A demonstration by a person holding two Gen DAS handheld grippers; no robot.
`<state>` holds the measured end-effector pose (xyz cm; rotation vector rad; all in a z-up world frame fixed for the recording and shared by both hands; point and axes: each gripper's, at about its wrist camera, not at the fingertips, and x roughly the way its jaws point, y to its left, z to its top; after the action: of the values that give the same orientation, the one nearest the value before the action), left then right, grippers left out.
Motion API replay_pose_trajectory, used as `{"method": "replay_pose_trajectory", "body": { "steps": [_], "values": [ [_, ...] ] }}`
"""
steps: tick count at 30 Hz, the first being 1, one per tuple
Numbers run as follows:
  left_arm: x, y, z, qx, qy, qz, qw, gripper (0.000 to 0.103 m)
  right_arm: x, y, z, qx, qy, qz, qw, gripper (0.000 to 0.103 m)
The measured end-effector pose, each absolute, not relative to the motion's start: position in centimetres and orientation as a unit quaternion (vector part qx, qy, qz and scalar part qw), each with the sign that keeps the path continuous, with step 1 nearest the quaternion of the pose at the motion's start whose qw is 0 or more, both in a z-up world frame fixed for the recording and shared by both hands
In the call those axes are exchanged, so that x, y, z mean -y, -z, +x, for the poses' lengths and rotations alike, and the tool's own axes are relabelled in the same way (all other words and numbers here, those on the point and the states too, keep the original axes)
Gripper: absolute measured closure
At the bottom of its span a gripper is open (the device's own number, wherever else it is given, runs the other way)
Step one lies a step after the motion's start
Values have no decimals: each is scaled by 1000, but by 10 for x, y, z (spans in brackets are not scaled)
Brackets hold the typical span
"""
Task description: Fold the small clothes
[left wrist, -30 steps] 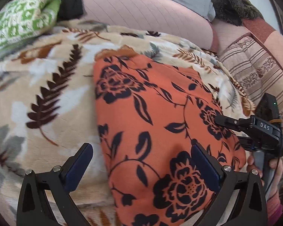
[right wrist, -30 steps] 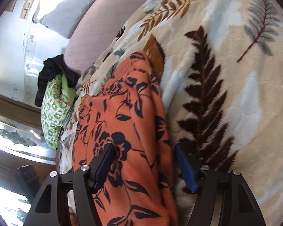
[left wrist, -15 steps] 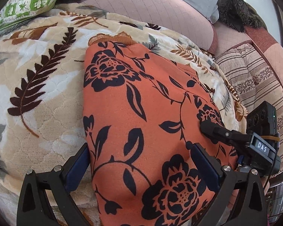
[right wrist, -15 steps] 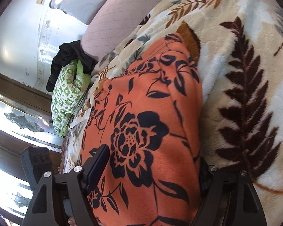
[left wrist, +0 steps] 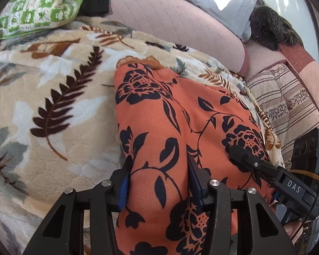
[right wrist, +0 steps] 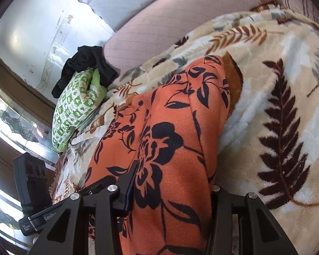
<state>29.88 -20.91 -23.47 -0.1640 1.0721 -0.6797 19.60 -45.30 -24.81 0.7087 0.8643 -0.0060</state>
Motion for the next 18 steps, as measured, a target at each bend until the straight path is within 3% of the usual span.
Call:
{"method": "replay_pose_trajectory", "body": {
  "steps": [18],
  "values": [
    [110,154,265,-406,293,-82,862,56,366,180,186,-330,-65,308,890,60]
  ]
}}
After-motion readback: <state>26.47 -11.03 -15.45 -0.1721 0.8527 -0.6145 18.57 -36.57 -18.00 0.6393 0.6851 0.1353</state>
